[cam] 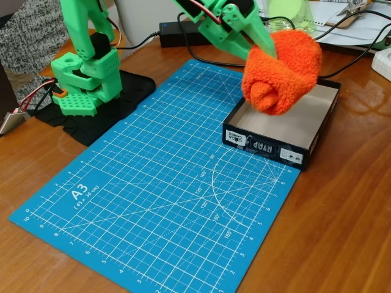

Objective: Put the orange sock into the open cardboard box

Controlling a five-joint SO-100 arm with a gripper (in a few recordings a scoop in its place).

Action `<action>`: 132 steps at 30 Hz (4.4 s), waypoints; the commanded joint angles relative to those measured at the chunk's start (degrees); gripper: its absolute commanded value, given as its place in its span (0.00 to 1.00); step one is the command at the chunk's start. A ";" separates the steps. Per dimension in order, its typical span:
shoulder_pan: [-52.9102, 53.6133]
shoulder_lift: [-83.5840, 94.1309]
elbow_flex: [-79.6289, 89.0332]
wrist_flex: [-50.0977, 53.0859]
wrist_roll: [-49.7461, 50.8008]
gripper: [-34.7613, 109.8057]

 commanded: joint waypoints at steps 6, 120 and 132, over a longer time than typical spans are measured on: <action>-8.61 1.76 9.32 -10.46 10.20 0.24; 15.21 91.49 79.45 22.15 -6.06 0.24; 14.33 91.49 79.54 21.53 -7.03 0.24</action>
